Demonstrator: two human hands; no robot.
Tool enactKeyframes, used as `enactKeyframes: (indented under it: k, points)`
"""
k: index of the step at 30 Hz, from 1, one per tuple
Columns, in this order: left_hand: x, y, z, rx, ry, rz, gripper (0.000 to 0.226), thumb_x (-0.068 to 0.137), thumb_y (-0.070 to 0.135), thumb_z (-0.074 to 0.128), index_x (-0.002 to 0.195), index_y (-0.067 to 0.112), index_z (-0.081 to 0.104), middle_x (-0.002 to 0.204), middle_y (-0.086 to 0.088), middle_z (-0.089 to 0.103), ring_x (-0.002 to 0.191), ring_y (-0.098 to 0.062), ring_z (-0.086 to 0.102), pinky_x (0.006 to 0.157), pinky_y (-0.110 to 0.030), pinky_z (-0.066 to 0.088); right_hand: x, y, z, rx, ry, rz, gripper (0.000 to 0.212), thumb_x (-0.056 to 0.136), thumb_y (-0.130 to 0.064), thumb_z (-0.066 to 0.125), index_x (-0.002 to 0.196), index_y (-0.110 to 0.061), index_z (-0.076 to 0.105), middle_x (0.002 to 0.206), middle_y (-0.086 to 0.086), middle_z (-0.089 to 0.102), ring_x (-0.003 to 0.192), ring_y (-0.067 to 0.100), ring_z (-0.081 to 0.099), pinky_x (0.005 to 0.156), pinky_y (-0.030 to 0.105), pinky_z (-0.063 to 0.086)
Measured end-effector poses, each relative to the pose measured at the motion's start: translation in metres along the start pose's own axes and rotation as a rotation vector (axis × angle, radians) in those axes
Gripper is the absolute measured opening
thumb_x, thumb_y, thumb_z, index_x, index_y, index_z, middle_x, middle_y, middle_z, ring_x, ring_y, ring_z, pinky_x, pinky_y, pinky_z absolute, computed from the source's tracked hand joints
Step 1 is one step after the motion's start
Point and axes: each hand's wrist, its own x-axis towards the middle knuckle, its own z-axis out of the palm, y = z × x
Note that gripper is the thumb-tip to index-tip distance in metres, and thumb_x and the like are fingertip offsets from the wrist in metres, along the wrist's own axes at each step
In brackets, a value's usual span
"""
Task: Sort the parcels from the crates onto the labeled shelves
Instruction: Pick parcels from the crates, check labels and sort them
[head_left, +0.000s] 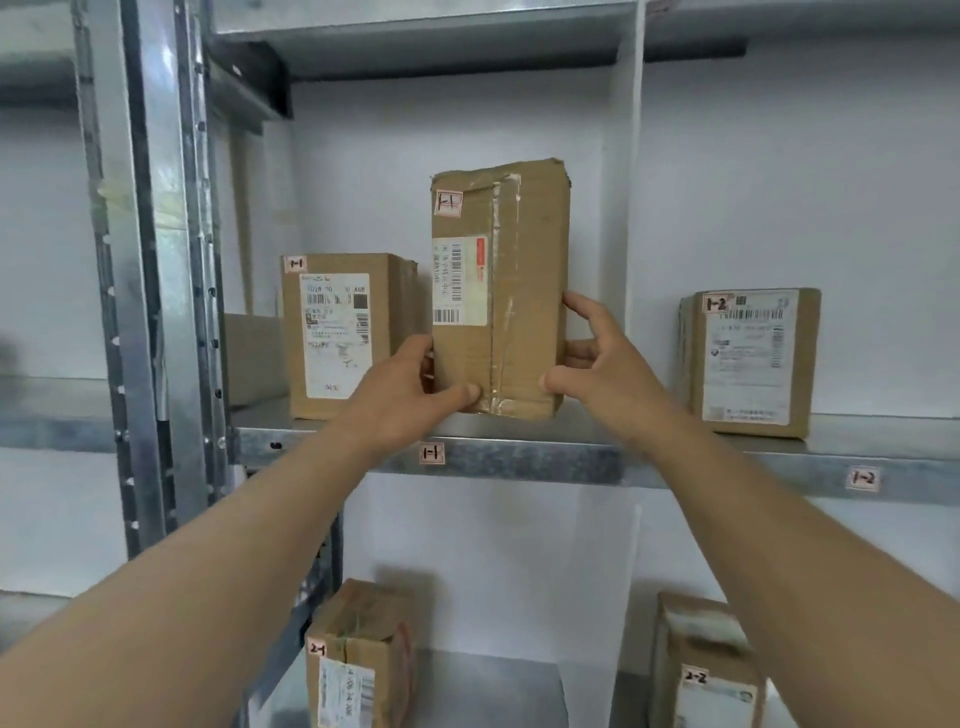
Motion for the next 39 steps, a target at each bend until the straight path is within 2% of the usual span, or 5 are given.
enactKeyframes:
  k: [6,11,25,30,39]
  points:
    - [0.023,-0.012,0.021,-0.033,-0.023,-0.042,0.054,0.086,0.03,0.069,0.131,0.018,0.042,0.111,0.005,0.057,0.095,-0.013,0.056,0.081,-0.026,0.044,0.017,0.014,0.014,-0.172,0.01,0.11,0.079,0.089,-0.005,0.063,0.149,-0.029,0.018,0.126,0.006,0.058,0.112,0.024,0.059,0.098,0.044,0.051]
    - [0.035,-0.018,0.038,0.012,-0.075,-0.054,0.057,0.087,0.029,0.068,0.134,0.019,0.037,0.125,-0.001,0.058,0.095,-0.016,0.055,0.082,-0.029,0.045,0.027,0.027,0.025,-0.329,0.084,0.172,0.056,0.093,-0.003,0.048,0.142,-0.021,0.028,0.114,0.007,0.06,0.1,0.026,0.06,0.091,0.046,0.052]
    - [0.029,-0.015,0.038,0.054,-0.064,-0.06,0.069,0.088,0.035,0.066,0.143,0.02,0.027,0.129,-0.002,0.056,0.104,-0.02,0.056,0.083,-0.03,0.044,0.015,0.024,0.034,-0.486,0.114,0.224,0.064,0.093,-0.006,0.053,0.148,-0.011,0.02,0.125,0.007,0.054,0.107,0.027,0.057,0.094,0.043,0.051]
    - [0.013,-0.005,0.029,0.164,0.032,-0.037,0.077,0.087,0.04,0.066,0.147,0.022,0.021,0.144,-0.005,0.043,0.125,-0.026,0.049,0.102,-0.044,0.045,0.0,0.012,0.033,-0.609,0.176,0.031,0.072,0.085,-0.01,0.064,0.145,-0.014,0.025,0.137,0.007,0.044,0.121,0.026,0.049,0.097,0.039,0.048]
    - [-0.065,0.002,-0.002,0.433,0.277,0.048,0.06,0.089,0.044,0.059,0.14,0.02,0.039,0.129,-0.003,0.051,0.111,-0.022,0.053,0.083,-0.035,0.045,-0.05,-0.008,0.057,-0.65,0.121,-0.263,0.05,0.086,-0.018,0.062,0.134,-0.014,0.046,0.133,0.007,0.043,0.125,0.025,0.04,0.091,0.035,0.039]
